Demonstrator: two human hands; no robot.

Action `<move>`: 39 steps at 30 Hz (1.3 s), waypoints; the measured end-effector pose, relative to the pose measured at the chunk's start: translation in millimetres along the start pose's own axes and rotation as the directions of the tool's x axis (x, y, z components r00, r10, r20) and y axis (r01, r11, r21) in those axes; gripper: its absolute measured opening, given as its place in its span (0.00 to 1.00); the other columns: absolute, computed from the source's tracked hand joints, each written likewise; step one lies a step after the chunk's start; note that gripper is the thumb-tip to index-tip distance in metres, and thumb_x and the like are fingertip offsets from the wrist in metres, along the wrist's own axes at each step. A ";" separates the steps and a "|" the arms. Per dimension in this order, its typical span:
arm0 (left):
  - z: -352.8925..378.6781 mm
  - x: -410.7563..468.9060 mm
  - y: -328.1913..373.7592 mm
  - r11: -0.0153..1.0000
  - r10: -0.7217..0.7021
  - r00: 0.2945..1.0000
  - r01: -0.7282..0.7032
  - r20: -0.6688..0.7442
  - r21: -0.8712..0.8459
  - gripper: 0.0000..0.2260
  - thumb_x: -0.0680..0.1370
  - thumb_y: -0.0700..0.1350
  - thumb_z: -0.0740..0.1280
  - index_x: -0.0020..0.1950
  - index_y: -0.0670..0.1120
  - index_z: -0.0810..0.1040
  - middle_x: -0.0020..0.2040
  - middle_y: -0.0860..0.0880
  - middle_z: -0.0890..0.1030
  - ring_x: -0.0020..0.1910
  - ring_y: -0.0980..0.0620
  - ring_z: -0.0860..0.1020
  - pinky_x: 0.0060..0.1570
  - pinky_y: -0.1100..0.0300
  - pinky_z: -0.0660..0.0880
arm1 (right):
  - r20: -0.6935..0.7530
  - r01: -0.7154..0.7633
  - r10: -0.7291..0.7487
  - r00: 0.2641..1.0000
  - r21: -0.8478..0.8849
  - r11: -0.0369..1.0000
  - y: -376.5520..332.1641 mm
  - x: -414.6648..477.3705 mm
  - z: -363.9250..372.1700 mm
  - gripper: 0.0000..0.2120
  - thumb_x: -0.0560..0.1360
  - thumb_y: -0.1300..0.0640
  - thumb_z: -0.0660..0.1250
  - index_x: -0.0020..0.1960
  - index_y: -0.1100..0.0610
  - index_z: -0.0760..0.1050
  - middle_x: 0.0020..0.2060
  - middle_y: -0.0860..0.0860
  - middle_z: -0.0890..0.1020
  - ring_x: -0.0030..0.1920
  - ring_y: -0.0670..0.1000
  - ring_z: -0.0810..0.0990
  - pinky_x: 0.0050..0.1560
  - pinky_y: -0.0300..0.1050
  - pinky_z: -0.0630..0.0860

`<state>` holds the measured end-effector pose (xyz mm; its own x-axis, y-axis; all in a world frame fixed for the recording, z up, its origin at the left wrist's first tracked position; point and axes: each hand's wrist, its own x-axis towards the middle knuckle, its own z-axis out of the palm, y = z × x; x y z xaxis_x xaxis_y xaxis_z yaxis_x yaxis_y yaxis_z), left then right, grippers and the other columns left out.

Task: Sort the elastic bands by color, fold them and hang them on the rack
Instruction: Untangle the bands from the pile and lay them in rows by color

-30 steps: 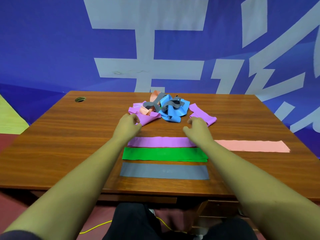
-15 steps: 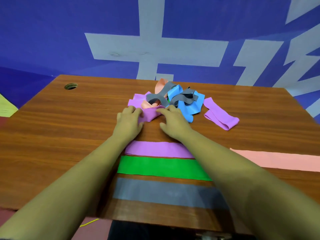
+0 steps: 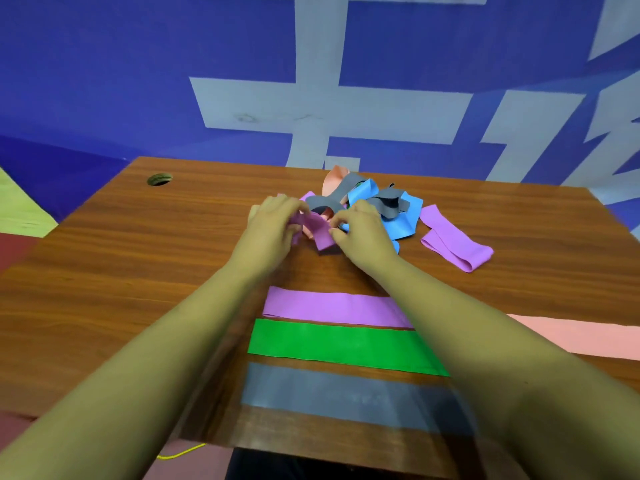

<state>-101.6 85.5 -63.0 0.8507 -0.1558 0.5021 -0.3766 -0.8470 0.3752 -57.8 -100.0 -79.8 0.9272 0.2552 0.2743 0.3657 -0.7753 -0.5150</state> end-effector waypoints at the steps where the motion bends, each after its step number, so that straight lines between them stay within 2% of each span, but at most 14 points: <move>1: -4.8 1.3 1.0 1.000 -0.016 1.000 0.016 -0.019 0.006 0.18 0.72 0.32 0.66 0.59 0.48 0.77 0.52 0.51 0.77 0.55 0.47 0.72 0.48 0.58 0.59 | -0.032 0.002 -0.001 0.999 0.048 0.999 -3.2 -1.4 -7.0 0.03 0.74 0.57 0.68 0.46 0.53 0.79 0.47 0.51 0.73 0.55 0.53 0.71 0.55 0.45 0.69; 3: -13.0 2.6 -0.3 0.999 -0.043 0.998 0.044 -0.033 0.025 0.15 0.74 0.35 0.67 0.59 0.47 0.78 0.52 0.48 0.77 0.55 0.45 0.72 0.48 0.56 0.60 | -0.072 0.000 0.011 0.997 0.152 0.988 -10.3 -4.6 -23.5 0.01 0.72 0.58 0.66 0.42 0.54 0.76 0.45 0.51 0.78 0.50 0.53 0.75 0.53 0.49 0.74; 6: -21.8 0.6 -1.7 0.996 -0.061 0.998 0.062 -0.019 0.065 0.06 0.75 0.39 0.69 0.51 0.47 0.81 0.48 0.47 0.76 0.53 0.43 0.73 0.47 0.56 0.59 | -0.020 -0.063 0.072 0.997 0.298 0.953 -21.1 -12.0 -47.9 0.03 0.72 0.58 0.62 0.42 0.54 0.74 0.34 0.50 0.82 0.39 0.52 0.80 0.44 0.50 0.79; 9: -29.0 -2.5 4.2 0.995 -0.075 0.997 0.075 -0.005 0.063 0.04 0.77 0.41 0.68 0.50 0.46 0.80 0.49 0.47 0.76 0.54 0.43 0.73 0.50 0.54 0.63 | -0.019 -0.005 0.011 1.000 0.281 0.960 -25.1 -18.4 -65.4 0.04 0.74 0.59 0.63 0.43 0.56 0.75 0.38 0.51 0.82 0.42 0.52 0.79 0.45 0.48 0.76; 12: -41.4 -4.5 11.9 0.997 -0.072 0.997 0.071 -0.035 -0.043 0.02 0.77 0.40 0.67 0.49 0.44 0.78 0.50 0.46 0.77 0.54 0.44 0.75 0.55 0.49 0.70 | -0.024 0.040 -0.035 0.999 0.314 0.949 -28.0 -26.7 -81.6 0.05 0.76 0.59 0.66 0.44 0.59 0.77 0.39 0.50 0.81 0.40 0.48 0.76 0.43 0.41 0.73; 15: -55.4 -6.8 22.6 0.990 -0.065 0.997 0.059 -0.046 -0.129 0.02 0.77 0.39 0.67 0.49 0.43 0.77 0.50 0.46 0.77 0.51 0.46 0.76 0.53 0.54 0.70 | -0.002 0.027 -0.028 1.000 0.345 0.938 -32.0 -35.0 -100.1 0.09 0.76 0.56 0.69 0.44 0.62 0.77 0.38 0.49 0.80 0.37 0.44 0.74 0.39 0.35 0.70; 19: -70.9 -16.2 36.3 0.955 -0.148 0.988 0.155 0.046 -0.253 0.04 0.79 0.45 0.66 0.45 0.48 0.74 0.43 0.54 0.79 0.43 0.55 0.75 0.45 0.63 0.68 | 0.030 -0.032 0.021 0.999 0.457 0.889 -41.6 -42.1 -128.2 0.11 0.75 0.54 0.71 0.43 0.62 0.78 0.36 0.50 0.79 0.36 0.45 0.73 0.40 0.39 0.70; 22: -80.3 -25.0 43.9 0.869 -0.181 0.979 0.204 0.093 -0.450 0.08 0.79 0.45 0.67 0.41 0.47 0.73 0.36 0.55 0.75 0.35 0.59 0.70 0.38 0.63 0.66 | 0.044 -0.075 0.061 0.997 0.572 0.817 -53.6 -49.4 -152.2 0.12 0.75 0.53 0.72 0.43 0.63 0.78 0.35 0.51 0.78 0.36 0.47 0.73 0.40 0.42 0.70; 25: -85.6 -31.6 52.1 0.810 -0.203 0.974 0.223 0.098 -0.542 0.09 0.79 0.45 0.68 0.40 0.47 0.74 0.36 0.52 0.74 0.36 0.57 0.69 0.37 0.61 0.65 | 0.083 -0.101 0.063 0.995 0.615 0.782 -67.5 -57.0 -169.9 0.09 0.74 0.54 0.72 0.39 0.57 0.78 0.30 0.48 0.75 0.30 0.44 0.70 0.36 0.38 0.67; 29: -82.2 -38.4 62.7 0.767 -0.275 0.956 0.280 0.099 -0.577 0.03 0.77 0.42 0.69 0.45 0.47 0.76 0.42 0.51 0.77 0.41 0.54 0.74 0.44 0.60 0.69 | 0.126 -0.149 0.085 0.988 0.685 0.713 -87.8 -66.7 -188.1 0.10 0.74 0.53 0.73 0.39 0.58 0.77 0.33 0.54 0.74 0.33 0.49 0.69 0.39 0.44 0.66; 31: -81.9 -40.0 72.6 0.791 -0.293 0.956 0.254 0.020 -0.556 0.04 0.78 0.42 0.69 0.45 0.49 0.75 0.45 0.50 0.77 0.44 0.54 0.74 0.47 0.60 0.69 | 0.140 -0.154 0.078 0.987 0.704 0.693 -97.7 -70.9 -194.6 0.11 0.73 0.54 0.73 0.37 0.58 0.76 0.32 0.55 0.75 0.34 0.51 0.71 0.40 0.46 0.66; 34: -94.5 -39.5 104.9 0.736 -0.305 0.951 0.203 -0.049 -0.645 0.10 0.81 0.47 0.64 0.40 0.47 0.75 0.40 0.50 0.78 0.40 0.55 0.75 0.44 0.60 0.69 | 0.135 -0.168 0.102 0.986 0.706 0.688 -112.9 -76.7 -203.3 0.12 0.73 0.53 0.73 0.35 0.56 0.74 0.32 0.52 0.78 0.35 0.49 0.74 0.42 0.45 0.69; 37: -112.0 -38.2 141.3 0.598 -0.221 0.975 0.158 0.028 -0.786 0.15 0.82 0.50 0.60 0.42 0.44 0.79 0.39 0.48 0.81 0.39 0.56 0.79 0.42 0.64 0.74 | 0.107 -0.188 0.162 0.981 0.725 0.663 -125.1 -82.1 -208.7 0.10 0.73 0.53 0.73 0.40 0.58 0.77 0.37 0.56 0.76 0.40 0.51 0.74 0.45 0.46 0.71; 39: -118.2 -35.7 156.5 0.605 -0.155 0.987 0.125 0.038 -0.787 0.13 0.81 0.47 0.62 0.44 0.42 0.80 0.41 0.47 0.83 0.41 0.57 0.80 0.44 0.65 0.75 | 0.097 -0.195 0.185 0.978 0.744 0.639 -129.7 -85.2 -211.7 0.09 0.74 0.53 0.72 0.43 0.58 0.77 0.39 0.57 0.76 0.41 0.52 0.74 0.46 0.48 0.71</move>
<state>-234.2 18.6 69.8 0.9121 -0.0420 0.4079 -0.4097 -0.1317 0.9027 -201.5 -143.5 135.6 0.9823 0.1623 0.0937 0.1133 -0.1156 -0.9868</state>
